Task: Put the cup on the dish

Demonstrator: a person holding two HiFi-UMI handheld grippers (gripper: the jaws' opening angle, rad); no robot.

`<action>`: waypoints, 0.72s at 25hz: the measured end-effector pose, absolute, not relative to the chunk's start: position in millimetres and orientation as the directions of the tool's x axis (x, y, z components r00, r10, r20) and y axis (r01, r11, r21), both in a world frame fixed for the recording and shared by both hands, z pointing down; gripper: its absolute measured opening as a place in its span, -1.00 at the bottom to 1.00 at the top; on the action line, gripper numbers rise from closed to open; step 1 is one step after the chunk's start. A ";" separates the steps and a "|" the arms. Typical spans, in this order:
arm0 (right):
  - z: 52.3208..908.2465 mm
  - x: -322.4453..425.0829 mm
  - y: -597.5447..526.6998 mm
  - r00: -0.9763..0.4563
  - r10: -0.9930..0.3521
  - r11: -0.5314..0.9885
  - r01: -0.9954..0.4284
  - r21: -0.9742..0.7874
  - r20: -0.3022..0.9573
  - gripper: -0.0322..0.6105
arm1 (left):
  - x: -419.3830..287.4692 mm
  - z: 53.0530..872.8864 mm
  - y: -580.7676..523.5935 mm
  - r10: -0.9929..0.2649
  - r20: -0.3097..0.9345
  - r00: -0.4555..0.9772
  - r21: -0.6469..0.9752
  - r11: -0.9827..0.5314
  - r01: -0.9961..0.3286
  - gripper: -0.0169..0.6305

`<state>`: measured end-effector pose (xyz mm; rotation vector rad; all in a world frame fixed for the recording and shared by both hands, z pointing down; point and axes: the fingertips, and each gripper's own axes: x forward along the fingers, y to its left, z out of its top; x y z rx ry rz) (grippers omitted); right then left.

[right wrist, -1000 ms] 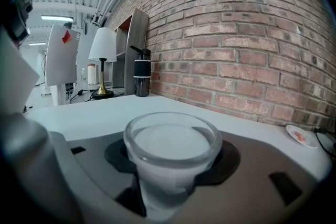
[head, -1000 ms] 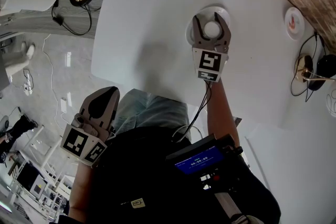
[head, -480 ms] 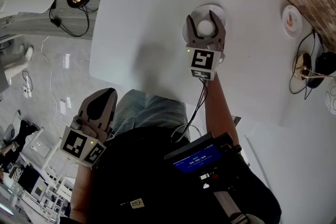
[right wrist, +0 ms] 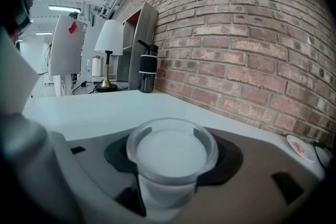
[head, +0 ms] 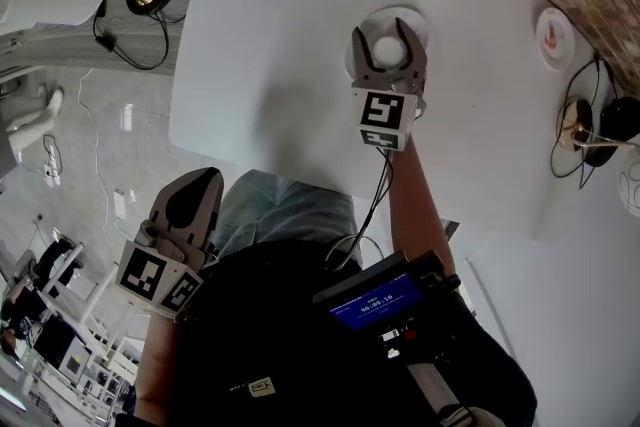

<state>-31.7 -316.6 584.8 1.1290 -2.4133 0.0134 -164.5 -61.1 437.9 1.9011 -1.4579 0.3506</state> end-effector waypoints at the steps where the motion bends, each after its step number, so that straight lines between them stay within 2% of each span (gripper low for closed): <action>1: 585.2 -32.3 -316.5 -0.548 -0.723 0.660 -0.727 0.187 0.422 -0.13 | -165.3 438.2 -60.9 -0.733 0.596 0.327 0.366 -0.114 -0.923 -0.93; 3: 586.9 -33.5 -315.9 -0.547 -0.719 0.663 -0.725 0.187 0.428 -0.13 | -166.2 438.9 -60.4 -0.734 0.596 0.326 0.368 -0.111 -0.923 -0.93; 7: 592.3 -38.6 -313.2 -0.555 -0.696 0.684 -0.705 0.186 0.456 0.07 | -166.5 438.8 -58.5 -0.735 0.596 0.323 0.369 -0.107 -0.923 -0.93; 18: 589.7 -35.7 -312.1 -0.563 -0.697 0.683 -0.709 0.173 0.444 0.10 | -166.7 435.0 -50.0 -0.746 0.593 0.304 0.360 -0.092 -0.928 -0.93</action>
